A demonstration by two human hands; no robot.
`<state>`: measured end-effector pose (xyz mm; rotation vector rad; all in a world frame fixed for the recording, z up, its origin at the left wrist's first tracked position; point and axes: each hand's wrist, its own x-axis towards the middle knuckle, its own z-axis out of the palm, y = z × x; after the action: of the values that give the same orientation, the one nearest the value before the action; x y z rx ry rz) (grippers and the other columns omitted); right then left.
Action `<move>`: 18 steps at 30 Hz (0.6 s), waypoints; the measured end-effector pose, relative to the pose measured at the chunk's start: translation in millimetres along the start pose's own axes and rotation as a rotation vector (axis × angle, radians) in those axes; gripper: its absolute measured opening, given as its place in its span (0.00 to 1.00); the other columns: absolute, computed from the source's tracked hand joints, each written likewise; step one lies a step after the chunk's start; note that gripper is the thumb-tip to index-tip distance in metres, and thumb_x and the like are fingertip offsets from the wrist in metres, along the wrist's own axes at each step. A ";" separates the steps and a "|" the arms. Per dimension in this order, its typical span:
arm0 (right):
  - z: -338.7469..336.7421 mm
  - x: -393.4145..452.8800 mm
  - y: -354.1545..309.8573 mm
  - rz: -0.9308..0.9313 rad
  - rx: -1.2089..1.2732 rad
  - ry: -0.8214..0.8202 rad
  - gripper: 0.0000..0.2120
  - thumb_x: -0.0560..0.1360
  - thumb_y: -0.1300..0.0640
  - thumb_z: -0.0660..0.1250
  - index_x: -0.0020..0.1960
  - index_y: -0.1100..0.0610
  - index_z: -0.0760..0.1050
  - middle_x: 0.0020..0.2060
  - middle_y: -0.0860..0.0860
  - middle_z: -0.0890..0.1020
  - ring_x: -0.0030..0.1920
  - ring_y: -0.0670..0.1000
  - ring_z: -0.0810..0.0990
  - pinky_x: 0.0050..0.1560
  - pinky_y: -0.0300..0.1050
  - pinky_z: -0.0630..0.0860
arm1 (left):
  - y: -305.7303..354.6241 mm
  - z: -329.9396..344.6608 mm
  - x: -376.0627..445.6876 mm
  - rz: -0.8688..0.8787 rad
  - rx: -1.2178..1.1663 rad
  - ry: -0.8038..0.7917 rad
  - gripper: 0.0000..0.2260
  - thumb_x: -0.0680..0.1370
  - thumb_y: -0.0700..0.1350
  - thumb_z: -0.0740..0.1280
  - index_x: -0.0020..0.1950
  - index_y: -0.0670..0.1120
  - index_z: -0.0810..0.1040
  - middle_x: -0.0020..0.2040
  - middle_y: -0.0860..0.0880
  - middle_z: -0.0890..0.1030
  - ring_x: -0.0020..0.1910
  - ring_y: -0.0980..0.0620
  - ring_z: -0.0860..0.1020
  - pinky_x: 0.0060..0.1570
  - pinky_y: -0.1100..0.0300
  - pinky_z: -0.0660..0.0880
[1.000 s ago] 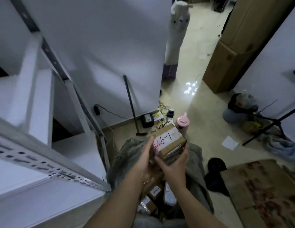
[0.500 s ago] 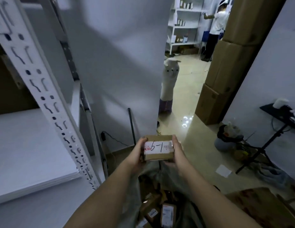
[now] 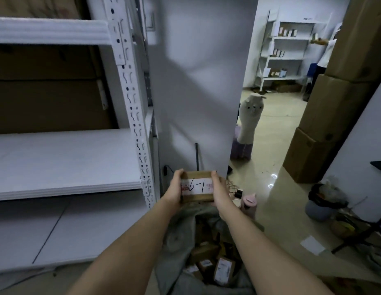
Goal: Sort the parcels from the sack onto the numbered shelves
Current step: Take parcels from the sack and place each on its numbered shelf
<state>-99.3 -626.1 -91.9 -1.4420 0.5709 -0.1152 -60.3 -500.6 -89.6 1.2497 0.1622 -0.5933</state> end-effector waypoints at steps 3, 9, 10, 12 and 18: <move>25.4 -24.6 -10.3 -0.019 -0.018 -0.094 0.18 0.81 0.40 0.53 0.61 0.52 0.65 0.48 0.53 0.78 0.49 0.54 0.79 0.55 0.53 0.78 | 16.1 -21.8 -28.0 0.053 0.008 0.082 0.21 0.78 0.61 0.57 0.55 0.44 0.75 0.45 0.41 0.82 0.43 0.44 0.80 0.41 0.55 0.76; 92.5 -64.6 -30.3 -0.140 -0.103 -0.174 0.19 0.81 0.40 0.52 0.60 0.54 0.68 0.45 0.50 0.78 0.42 0.47 0.77 0.37 0.40 0.71 | 48.9 -82.4 -71.5 0.133 -0.029 0.288 0.35 0.65 0.71 0.63 0.62 0.48 0.74 0.59 0.41 0.79 0.54 0.44 0.79 0.50 0.52 0.77; 107.2 -71.1 -32.4 -0.158 -0.109 -0.185 0.19 0.81 0.41 0.52 0.60 0.55 0.68 0.45 0.50 0.78 0.42 0.47 0.78 0.37 0.41 0.72 | 52.4 -100.1 -73.3 0.150 -0.035 0.336 0.39 0.60 0.73 0.64 0.62 0.50 0.73 0.59 0.42 0.79 0.55 0.43 0.79 0.53 0.50 0.77; 137.8 -84.0 -33.9 -0.185 -0.119 -0.222 0.21 0.81 0.40 0.53 0.60 0.56 0.68 0.47 0.52 0.79 0.45 0.50 0.79 0.45 0.47 0.79 | 57.0 -139.2 -71.0 0.187 -0.050 0.409 0.42 0.54 0.75 0.67 0.62 0.53 0.72 0.59 0.43 0.78 0.56 0.42 0.78 0.56 0.45 0.76; 241.4 -128.3 -37.2 -0.250 -0.154 -0.267 0.23 0.79 0.36 0.53 0.62 0.53 0.67 0.54 0.52 0.78 0.53 0.53 0.77 0.60 0.52 0.73 | 95.9 -226.1 -127.3 0.251 -0.053 0.511 0.44 0.54 0.77 0.64 0.63 0.55 0.69 0.62 0.46 0.75 0.59 0.43 0.75 0.63 0.45 0.71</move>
<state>-95.3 -361.8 -12.9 -1.6439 0.1831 -0.0752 -73.5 -231.2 -28.0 1.3254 0.4362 -0.0443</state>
